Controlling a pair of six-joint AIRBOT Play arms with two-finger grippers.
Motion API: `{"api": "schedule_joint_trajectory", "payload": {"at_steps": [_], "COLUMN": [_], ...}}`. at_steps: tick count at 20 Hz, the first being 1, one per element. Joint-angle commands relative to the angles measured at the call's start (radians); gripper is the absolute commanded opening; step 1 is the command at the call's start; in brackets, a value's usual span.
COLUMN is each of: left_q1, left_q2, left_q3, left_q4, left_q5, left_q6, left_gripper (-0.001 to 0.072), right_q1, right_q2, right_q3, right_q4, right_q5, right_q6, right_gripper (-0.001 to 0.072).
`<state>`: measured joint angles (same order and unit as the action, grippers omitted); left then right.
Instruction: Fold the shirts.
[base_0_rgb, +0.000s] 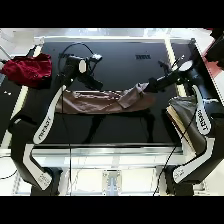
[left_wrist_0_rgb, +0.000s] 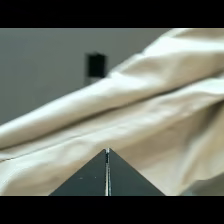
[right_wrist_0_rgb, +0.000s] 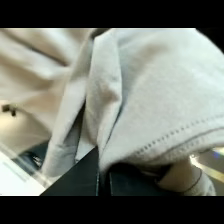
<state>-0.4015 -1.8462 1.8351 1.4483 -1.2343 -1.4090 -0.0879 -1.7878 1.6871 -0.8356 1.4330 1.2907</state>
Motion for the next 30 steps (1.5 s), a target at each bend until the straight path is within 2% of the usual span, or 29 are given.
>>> {"api": "schedule_joint_trajectory", "payload": {"at_steps": [1, 9, 14, 19, 26, 28, 29, 30], "left_q1": [-0.002, -0.004, 0.032, 0.201, 0.512, 0.567, 0.587, 0.600], "left_q2": [-0.078, -0.191, -0.120, 0.108, 0.352, 0.385, 0.394, 0.399], "left_q3": [0.000, 0.000, 0.000, 0.000, 0.000, 0.000, 0.000, 0.000], "left_q4": [-0.154, -0.238, -0.186, 0.050, 0.066, 0.066, 0.066, 0.066], "left_q5": [0.010, 0.015, 0.000, -0.171, -0.214, -0.235, -0.243, -0.246], "left_q6": [0.004, 0.027, 0.035, 0.072, 0.071, 0.071, 0.071, 0.071], "left_gripper": [0.0009, 0.0008, 0.0008, 0.0008, 0.0008, 0.0008, 0.0008, 0.0009], "right_q1": [0.017, 0.218, 0.351, 0.464, 0.741, 0.822, 0.856, 0.880], "right_q2": [0.048, 0.054, 0.054, 0.037, -0.138, -0.183, -0.196, -0.200], "right_q3": [0.116, 0.347, 0.347, 0.345, 0.344, 0.344, 0.344, 0.344], "right_q4": [0.050, 0.050, 0.033, 0.019, 0.039, 0.038, 0.039, 0.040], "right_q5": [0.045, -0.014, -0.110, -0.290, -0.537, -0.668, -0.750, -0.812], "right_q6": [0.037, 0.103, 0.115, 0.115, 0.132, 0.132, 0.132, 0.133], "right_gripper": [0.0014, 0.0014, 0.0013, 0.0012, 0.0011, 0.0015, 0.0053, 0.0203]}}
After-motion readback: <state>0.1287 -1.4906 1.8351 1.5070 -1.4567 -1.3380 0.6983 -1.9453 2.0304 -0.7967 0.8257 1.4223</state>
